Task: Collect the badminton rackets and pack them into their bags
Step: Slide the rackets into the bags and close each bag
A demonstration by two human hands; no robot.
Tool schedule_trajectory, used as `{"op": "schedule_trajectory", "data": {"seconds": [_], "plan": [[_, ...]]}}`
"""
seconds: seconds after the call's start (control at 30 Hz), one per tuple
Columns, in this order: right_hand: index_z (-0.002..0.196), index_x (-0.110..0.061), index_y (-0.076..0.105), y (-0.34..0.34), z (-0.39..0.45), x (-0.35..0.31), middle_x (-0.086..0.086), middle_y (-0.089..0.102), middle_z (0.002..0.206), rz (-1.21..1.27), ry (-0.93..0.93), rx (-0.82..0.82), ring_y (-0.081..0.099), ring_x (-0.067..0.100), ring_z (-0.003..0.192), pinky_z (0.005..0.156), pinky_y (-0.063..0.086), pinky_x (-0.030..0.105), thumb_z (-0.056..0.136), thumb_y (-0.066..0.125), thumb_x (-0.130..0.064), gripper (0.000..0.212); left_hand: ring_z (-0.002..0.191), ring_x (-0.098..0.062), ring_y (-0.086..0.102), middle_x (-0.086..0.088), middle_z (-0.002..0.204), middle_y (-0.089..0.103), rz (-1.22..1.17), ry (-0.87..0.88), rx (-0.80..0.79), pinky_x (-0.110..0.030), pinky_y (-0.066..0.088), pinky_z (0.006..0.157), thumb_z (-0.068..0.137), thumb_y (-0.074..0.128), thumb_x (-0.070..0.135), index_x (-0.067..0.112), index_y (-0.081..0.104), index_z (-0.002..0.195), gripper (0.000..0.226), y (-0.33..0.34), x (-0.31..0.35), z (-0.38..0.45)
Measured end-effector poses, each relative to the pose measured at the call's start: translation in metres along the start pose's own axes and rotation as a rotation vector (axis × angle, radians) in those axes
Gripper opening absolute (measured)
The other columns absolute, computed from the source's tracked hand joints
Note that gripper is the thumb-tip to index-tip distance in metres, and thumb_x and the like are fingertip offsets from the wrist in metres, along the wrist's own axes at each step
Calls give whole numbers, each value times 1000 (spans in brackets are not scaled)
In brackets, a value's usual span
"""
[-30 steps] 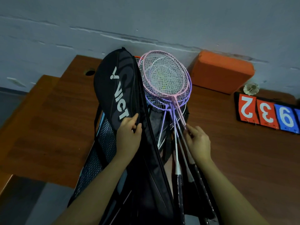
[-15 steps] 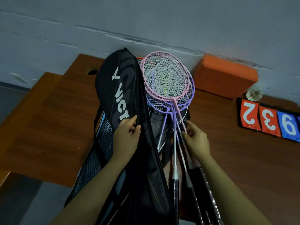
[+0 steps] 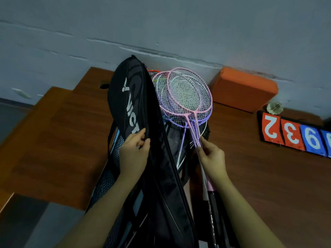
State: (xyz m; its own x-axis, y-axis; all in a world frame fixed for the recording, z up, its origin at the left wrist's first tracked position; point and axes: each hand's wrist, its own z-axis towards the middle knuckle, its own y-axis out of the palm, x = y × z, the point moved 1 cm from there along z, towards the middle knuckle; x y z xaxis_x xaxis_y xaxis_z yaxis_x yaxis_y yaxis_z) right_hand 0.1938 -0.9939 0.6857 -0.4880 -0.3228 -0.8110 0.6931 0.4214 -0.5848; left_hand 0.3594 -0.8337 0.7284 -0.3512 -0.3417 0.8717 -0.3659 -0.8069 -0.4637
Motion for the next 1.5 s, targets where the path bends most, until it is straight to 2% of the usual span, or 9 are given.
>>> {"op": "schedule_trajectory", "data": {"seconds": [0.1,0.33,0.53,0.83,1.0,1.2,1.3,1.4,1.5], "plan": [[128,-17,57,-4,-12,-5,8,67,97,-126,-63,69,63,30,93,75,49,42,87,59,-10,42,62,-7,54,3,76,55,-46,27,-27,-17,49,71,84,62,2,2,59,119,35,-2,-1,0],[126,-17,59,-28,-40,-10,-3,56,75,-201,-153,230,59,20,69,59,49,39,86,61,-6,41,93,-11,57,5,101,55,-139,-137,-153,-20,43,85,89,58,11,9,55,127,38,19,7,10],[123,-24,60,-44,-66,-1,-11,49,71,-244,-162,115,47,4,64,58,47,35,84,53,-27,40,99,-8,52,-6,121,57,-207,-199,-65,-21,41,91,91,54,11,8,52,129,38,32,15,17],[122,-23,61,-48,-82,2,-3,54,71,-211,-215,-63,43,4,62,57,49,37,84,56,-24,39,92,-18,58,-7,111,58,-84,-45,-80,-39,52,87,91,53,14,12,53,128,37,35,21,14],[119,-19,64,-48,-77,7,-14,56,74,-138,-170,-148,48,-4,65,66,49,37,80,60,-25,40,93,-15,55,-5,107,58,-45,87,-135,-27,45,91,91,54,10,10,53,128,37,38,20,-4],[119,-24,64,-42,-81,8,-17,51,77,-91,-119,-314,51,-5,71,72,43,26,79,71,-12,42,115,-23,53,-10,123,56,-11,154,-171,-43,45,99,89,53,0,4,54,125,37,51,1,-23],[121,-23,63,-34,-84,5,-22,51,78,-93,-128,-347,50,-11,73,74,42,22,79,71,-13,44,115,-18,53,-10,127,54,-80,49,-144,-38,45,100,87,51,-5,4,56,123,38,51,-3,-26],[123,-24,61,-24,-85,0,-17,50,79,-80,-139,-358,49,-8,71,73,44,26,80,69,-15,45,103,-12,55,-9,121,54,-180,-127,-109,-16,43,91,86,54,-4,7,56,123,39,46,-5,-23],[125,-20,59,-10,-85,-6,-11,46,77,-47,-156,-369,48,-5,70,67,38,15,81,69,-12,46,96,-9,57,-8,114,58,-212,-162,-78,-4,42,80,85,55,-4,8,58,119,36,38,-7,-20]]}}
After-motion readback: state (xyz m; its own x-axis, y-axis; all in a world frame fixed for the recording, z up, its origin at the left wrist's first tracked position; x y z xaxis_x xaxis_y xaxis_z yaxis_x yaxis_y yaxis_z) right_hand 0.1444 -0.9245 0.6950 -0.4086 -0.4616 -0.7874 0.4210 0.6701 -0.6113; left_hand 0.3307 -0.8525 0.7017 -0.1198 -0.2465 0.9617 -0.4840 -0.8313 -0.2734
